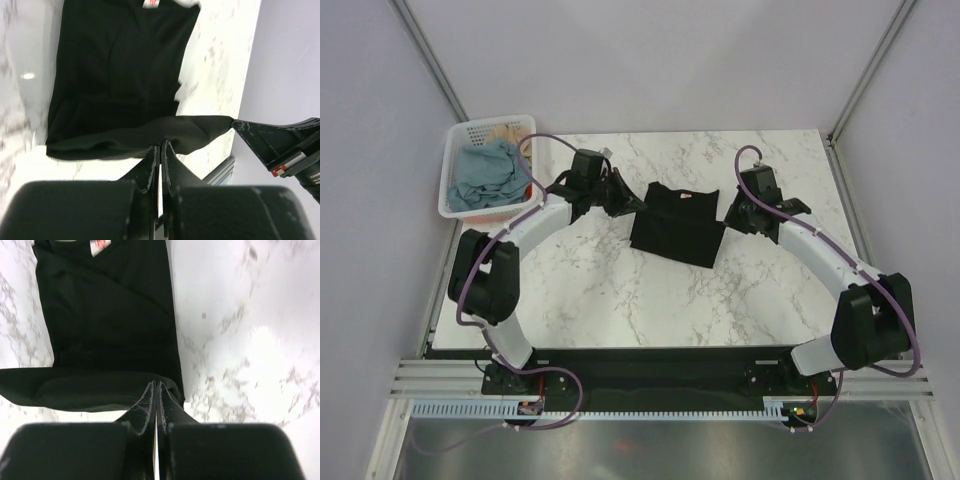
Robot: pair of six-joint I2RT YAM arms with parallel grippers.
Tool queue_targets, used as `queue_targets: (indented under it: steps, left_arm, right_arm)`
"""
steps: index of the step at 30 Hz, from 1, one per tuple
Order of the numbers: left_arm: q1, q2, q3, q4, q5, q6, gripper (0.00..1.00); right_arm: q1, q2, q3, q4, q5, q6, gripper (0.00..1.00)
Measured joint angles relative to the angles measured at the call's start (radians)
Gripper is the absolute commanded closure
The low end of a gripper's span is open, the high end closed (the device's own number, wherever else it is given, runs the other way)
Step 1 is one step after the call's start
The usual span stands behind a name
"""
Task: Fold and stack the t-shirts
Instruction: Fold the tshirt
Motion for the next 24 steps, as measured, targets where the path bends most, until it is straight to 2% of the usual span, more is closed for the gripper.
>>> queue_targets:
  steps: [13,24]
  left_arm:
    - [0.075,0.408,0.512,-0.013,0.066,0.043,0.98]
    - [0.107,0.733,0.983,-0.022,0.112,0.050,0.98]
  right_arm:
    - [-0.117,0.392,0.365,0.051,-0.071,-0.097,1.00]
    - [-0.178,0.598,0.586,0.083,-0.132,-0.096,1.00]
